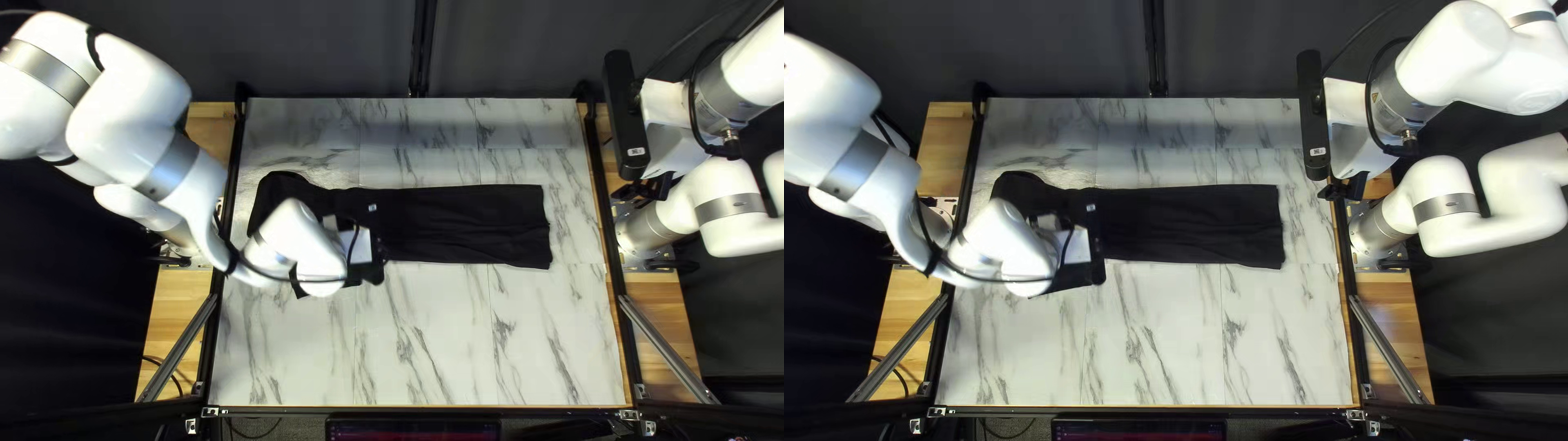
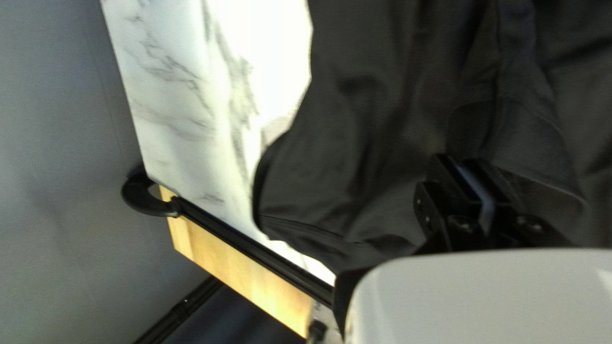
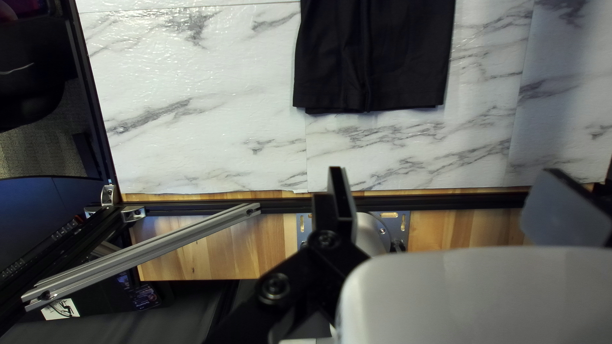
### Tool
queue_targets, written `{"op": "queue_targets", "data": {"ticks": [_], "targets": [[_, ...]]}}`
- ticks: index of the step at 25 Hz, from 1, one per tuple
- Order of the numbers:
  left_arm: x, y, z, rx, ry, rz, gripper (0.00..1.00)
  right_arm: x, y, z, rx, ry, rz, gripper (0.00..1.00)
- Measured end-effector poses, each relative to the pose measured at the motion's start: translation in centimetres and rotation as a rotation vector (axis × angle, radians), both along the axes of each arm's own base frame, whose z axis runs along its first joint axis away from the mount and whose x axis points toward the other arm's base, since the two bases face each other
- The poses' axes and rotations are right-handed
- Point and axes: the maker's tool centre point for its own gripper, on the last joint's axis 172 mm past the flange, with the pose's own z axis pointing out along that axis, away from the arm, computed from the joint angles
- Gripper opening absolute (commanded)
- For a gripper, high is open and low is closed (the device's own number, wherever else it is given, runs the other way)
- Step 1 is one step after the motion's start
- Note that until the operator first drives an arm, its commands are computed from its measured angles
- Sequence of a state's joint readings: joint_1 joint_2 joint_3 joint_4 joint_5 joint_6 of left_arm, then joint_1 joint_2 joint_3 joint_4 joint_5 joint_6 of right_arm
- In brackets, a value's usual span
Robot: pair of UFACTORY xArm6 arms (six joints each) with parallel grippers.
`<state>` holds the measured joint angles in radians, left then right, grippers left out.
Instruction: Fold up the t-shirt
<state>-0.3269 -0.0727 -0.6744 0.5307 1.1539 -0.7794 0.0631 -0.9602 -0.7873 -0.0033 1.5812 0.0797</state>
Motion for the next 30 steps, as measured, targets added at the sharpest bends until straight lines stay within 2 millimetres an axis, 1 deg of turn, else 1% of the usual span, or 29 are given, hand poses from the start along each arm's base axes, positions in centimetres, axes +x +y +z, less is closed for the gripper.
{"op": "queue_targets", "data": {"ticks": [3, 4, 5, 7, 8, 11, 13, 15, 19, 25, 28, 30], "targets": [[0.1, 1.6, 0.3, -0.005, 0.003, -0.005, 0.09, 0.0, 0.0, 0.0, 0.000, 0.000, 0.000, 1.00], [0.2, 2.2, 0.4, -0.005, 0.005, -0.006, 0.15, 0.0, 0.0, 0.0, 0.000, 0.000, 0.000, 1.00], [0.2, 2.7, 0.5, -0.005, 0.006, -0.007, 0.23, 0.0, 0.0, 0.0, 0.000, 0.000, 0.000, 1.00], [0.3, 4.2, 0.8, -0.005, 0.012, -0.006, 0.88, 0.0, 0.0, 0.0, 0.000, 0.000, 0.000, 1.00], [0.4, 5.0, 0.8, -0.005, 0.015, -0.005, 1.00, 0.0, 0.0, 0.0, 0.000, 0.000, 0.000, 1.00], [0.4, 6.7, 0.8, -0.009, 0.025, -0.002, 1.00, 0.0, 0.0, 0.0, 0.000, 0.000, 0.000, 1.00], [0.3, 6.9, 0.8, -0.012, 0.028, 0.000, 1.00, 0.0, 0.0, 0.0, 0.000, 0.000, 0.000, 1.00], [0.2, 6.6, 0.6, -0.013, 0.029, 0.000, 1.00, 0.0, 0.0, 0.0, 0.000, 0.000, 0.000, 1.00], [0.1, 4.3, 0.3, -0.013, 0.026, -0.006, 1.00, 0.0, 0.0, 0.0, 0.000, 0.000, 0.000, 1.00], [-0.2, -0.9, -0.4, -0.025, -0.001, 0.019, 1.00, 0.0, 0.0, 0.0, 0.000, 0.000, 0.000, 1.00], [0.1, -2.3, -1.1, -0.053, -0.011, 0.065, 1.00, 0.0, 0.0, 0.0, 0.000, 0.000, 0.000, 1.00], [0.4, -2.5, -1.6, -0.095, -0.022, 0.110, 1.00, 0.0, 0.0, 0.0, 0.000, 0.000, 0.000, 1.00]]}}
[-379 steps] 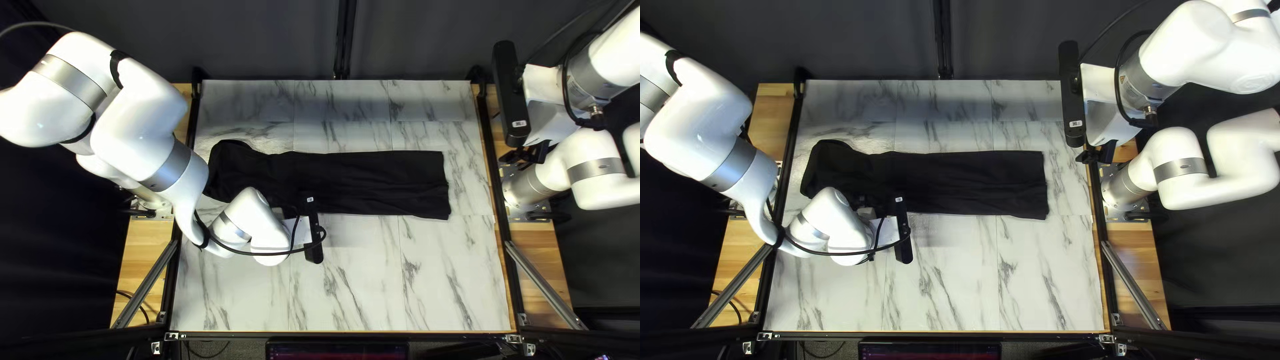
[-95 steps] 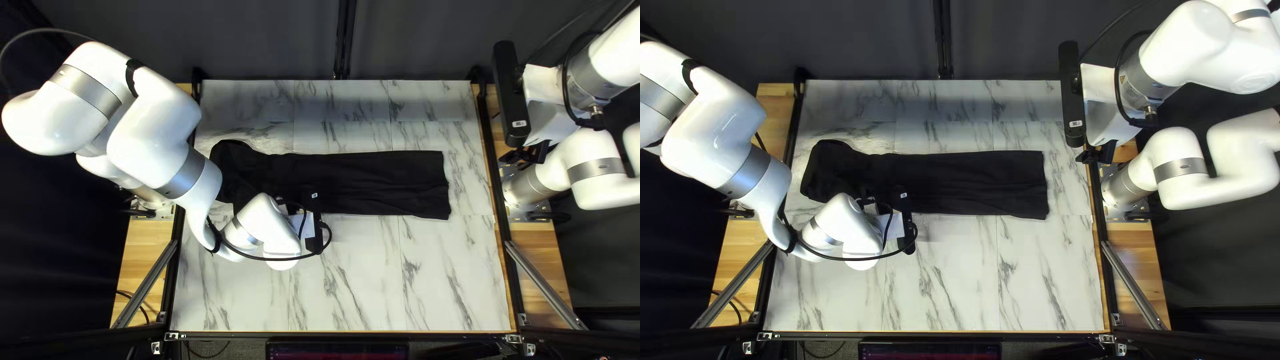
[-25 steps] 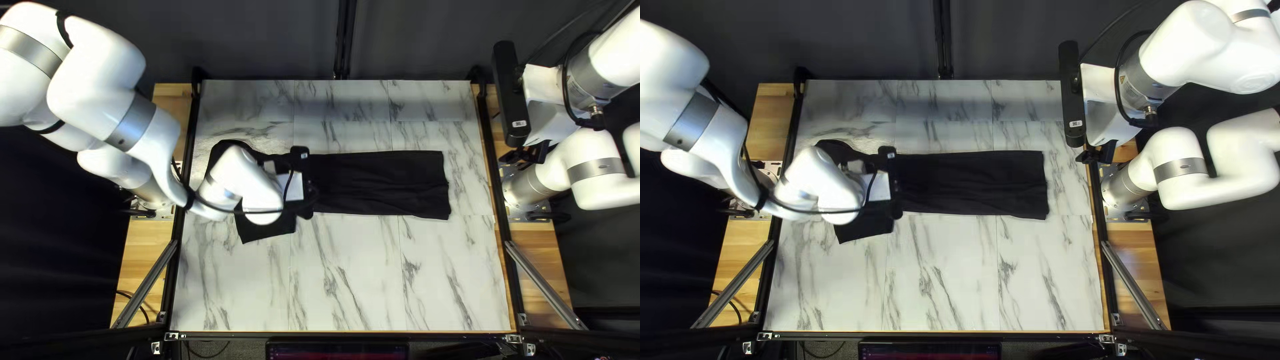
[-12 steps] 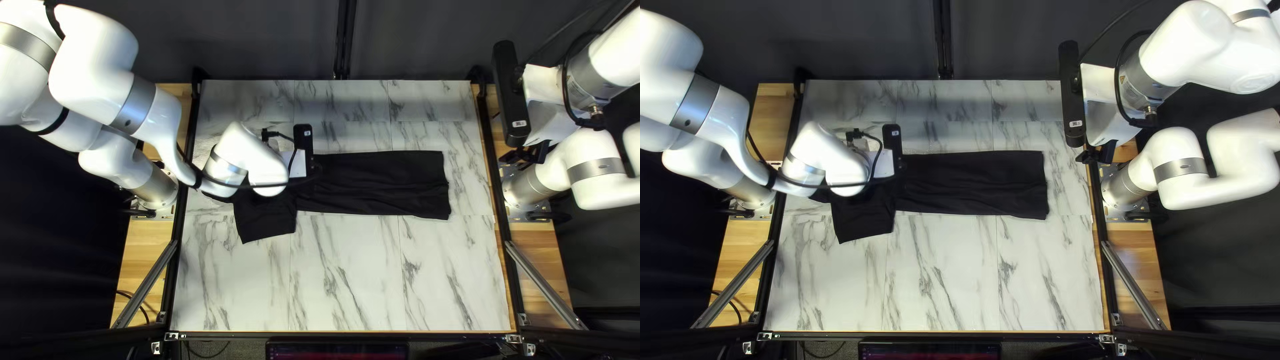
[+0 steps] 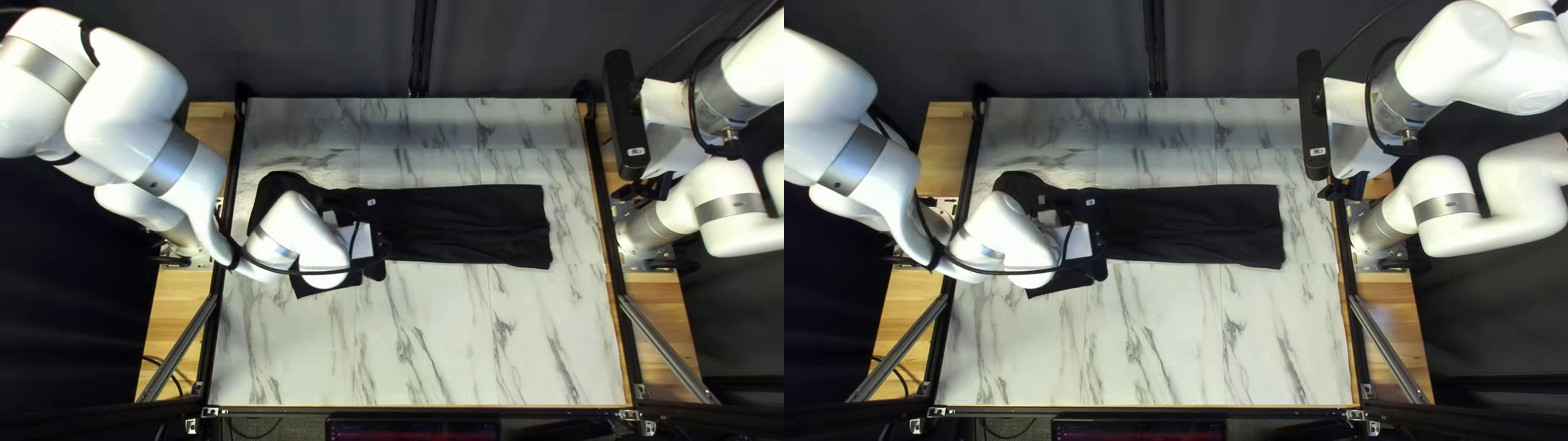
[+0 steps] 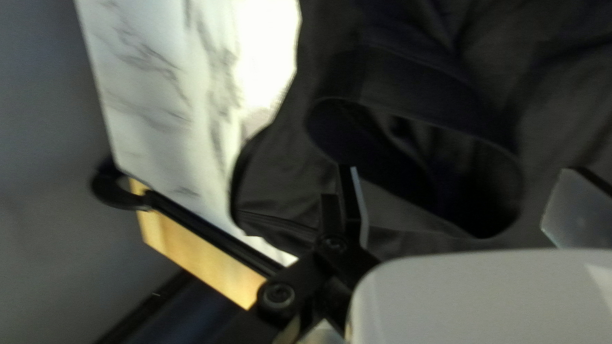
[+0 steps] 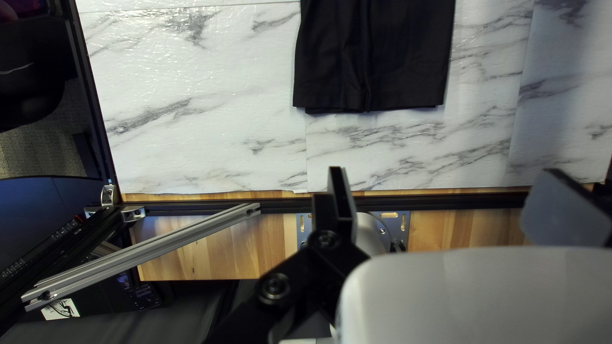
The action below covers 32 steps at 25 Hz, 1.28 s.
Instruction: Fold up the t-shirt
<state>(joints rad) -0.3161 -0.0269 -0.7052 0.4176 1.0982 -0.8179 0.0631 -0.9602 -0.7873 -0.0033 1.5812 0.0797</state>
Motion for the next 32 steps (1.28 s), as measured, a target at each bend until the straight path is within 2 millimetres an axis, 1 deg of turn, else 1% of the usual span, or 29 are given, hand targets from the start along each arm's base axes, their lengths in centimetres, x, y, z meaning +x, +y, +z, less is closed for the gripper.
{"op": "queue_targets", "data": {"ticks": [3, 10, 13, 16, 20, 24, 27, 32], "targets": [[0.1, 0.0, -0.1, -0.056, -0.024, 0.036, 1.00, 0.0, 0.0, 0.0, 0.000, 0.000, 0.000, 1.00], [0.1, -0.1, -0.1, -0.066, -0.028, 0.040, 1.00, 0.0, 0.0, 0.0, 0.000, 0.000, 0.000, 1.00], [-0.1, 0.2, -0.4, -0.090, -0.024, 0.064, 1.00, 0.0, 0.0, 0.0, 0.000, 0.000, 0.000, 1.00], [-0.6, 1.2, -0.4, -0.124, -0.019, 0.148, 1.00, 0.0, 0.0, 0.0, 0.000, 0.000, 0.000, 1.00], [-2.2, 3.0, 0.0, -0.173, -0.020, 0.350, 1.00, 0.0, 0.0, 0.0, 0.000, 0.000, 0.000, 1.00], [-3.3, 2.9, 0.1, -0.193, -0.038, 0.514, 1.00, 0.0, 0.0, 0.0, 0.000, 0.000, 0.000, 1.00], [-3.9, 2.7, -0.5, -0.198, -0.068, 0.606, 1.00, 0.0, 0.0, 0.0, 0.000, 0.000, 0.000, 1.00], [-4.0, 3.4, -1.6, -0.239, -0.158, 0.651, 1.00, 0.0, 0.0, 0.0, 0.000, 0.000, 0.000, 1.00]]}}
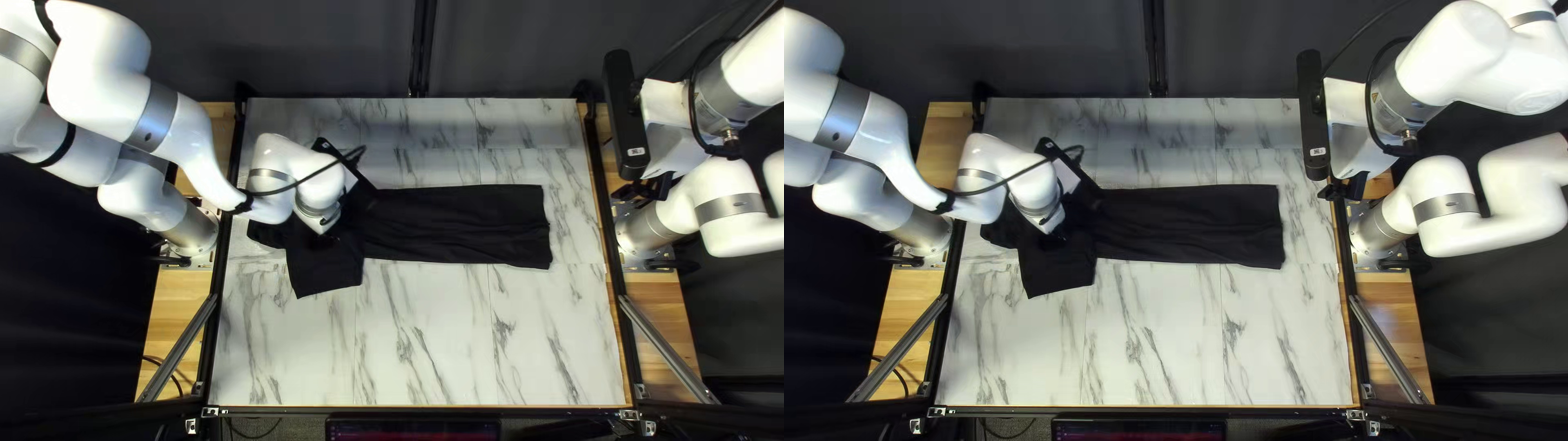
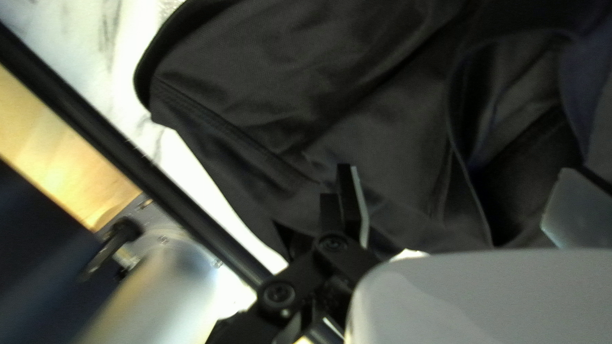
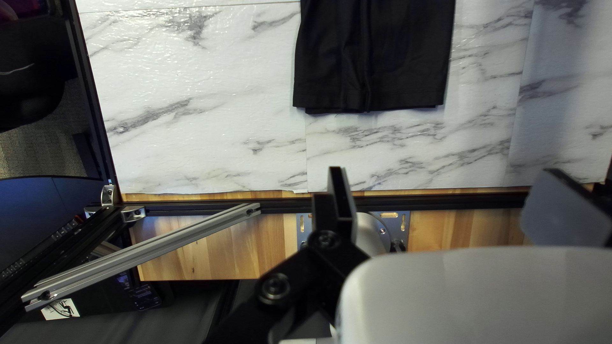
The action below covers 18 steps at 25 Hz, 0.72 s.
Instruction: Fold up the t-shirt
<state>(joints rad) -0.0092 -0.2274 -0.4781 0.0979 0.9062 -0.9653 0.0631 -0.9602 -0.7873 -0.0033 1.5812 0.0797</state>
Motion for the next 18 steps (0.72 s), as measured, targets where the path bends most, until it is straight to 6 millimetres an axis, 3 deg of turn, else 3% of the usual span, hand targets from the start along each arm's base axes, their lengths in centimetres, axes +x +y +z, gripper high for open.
{"op": "queue_targets", "data": {"ticks": [6, 18], "targets": [[1.1, 0.4, -0.7, -0.050, -0.166, -0.015, 1.00, 0.0, 0.0, 0.0, 0.000, 0.000, 0.000, 1.00], [3.4, -1.5, -1.0, -0.165, -0.350, 0.002, 1.00, 0.0, 0.0, 0.0, 0.000, 0.000, 0.000, 1.00]]}}
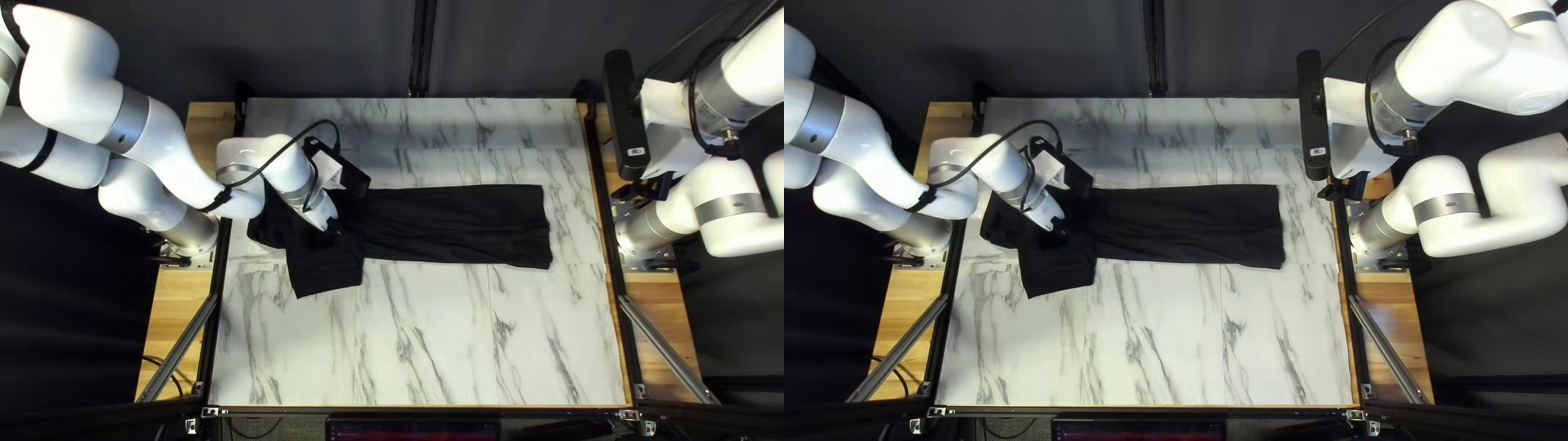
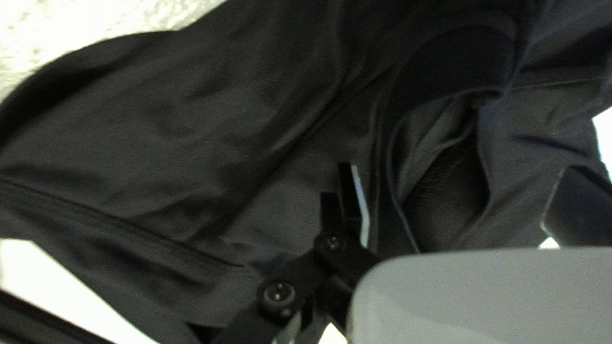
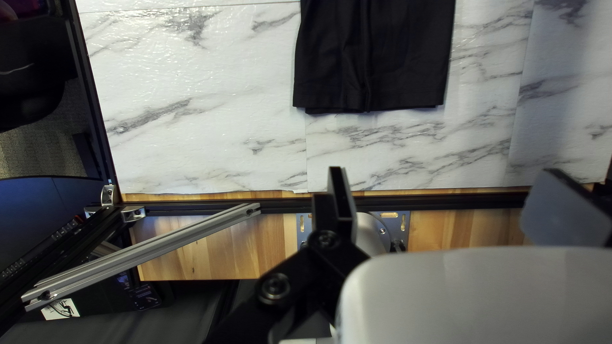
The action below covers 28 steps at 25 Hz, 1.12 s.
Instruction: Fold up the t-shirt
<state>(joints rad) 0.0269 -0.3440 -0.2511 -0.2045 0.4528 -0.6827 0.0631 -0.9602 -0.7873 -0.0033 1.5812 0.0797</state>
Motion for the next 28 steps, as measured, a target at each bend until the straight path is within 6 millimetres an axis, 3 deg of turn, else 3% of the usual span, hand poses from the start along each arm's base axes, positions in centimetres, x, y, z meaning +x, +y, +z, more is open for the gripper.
{"op": "queue_targets", "data": {"ticks": [11, 24, 25, 26, 28], "targets": [[1.9, -2.9, -1.5, 0.027, 0.031, -0.047, 1.00, 0.0, 0.0, 0.0, 0.000, 0.000, 0.000, 1.00], [1.3, -1.8, -1.6, 0.140, 0.175, -0.093, 1.00, 0.0, 0.0, 0.0, 0.000, 0.000, 0.000, 1.00], [1.3, -1.7, -1.6, 0.144, 0.179, -0.094, 0.77, 0.0, 0.0, 0.0, 0.000, 0.000, 0.000, 1.00], [1.2, -1.7, -1.6, 0.146, 0.182, -0.094, 0.04, 0.0, 0.0, 0.0, 0.000, 0.000, 0.000, 1.00], [1.2, -1.6, -1.7, 0.148, 0.186, -0.096, 0.00, 0.0, 0.0, 0.0, 0.000, 0.000, 0.000, 1.00]]}}
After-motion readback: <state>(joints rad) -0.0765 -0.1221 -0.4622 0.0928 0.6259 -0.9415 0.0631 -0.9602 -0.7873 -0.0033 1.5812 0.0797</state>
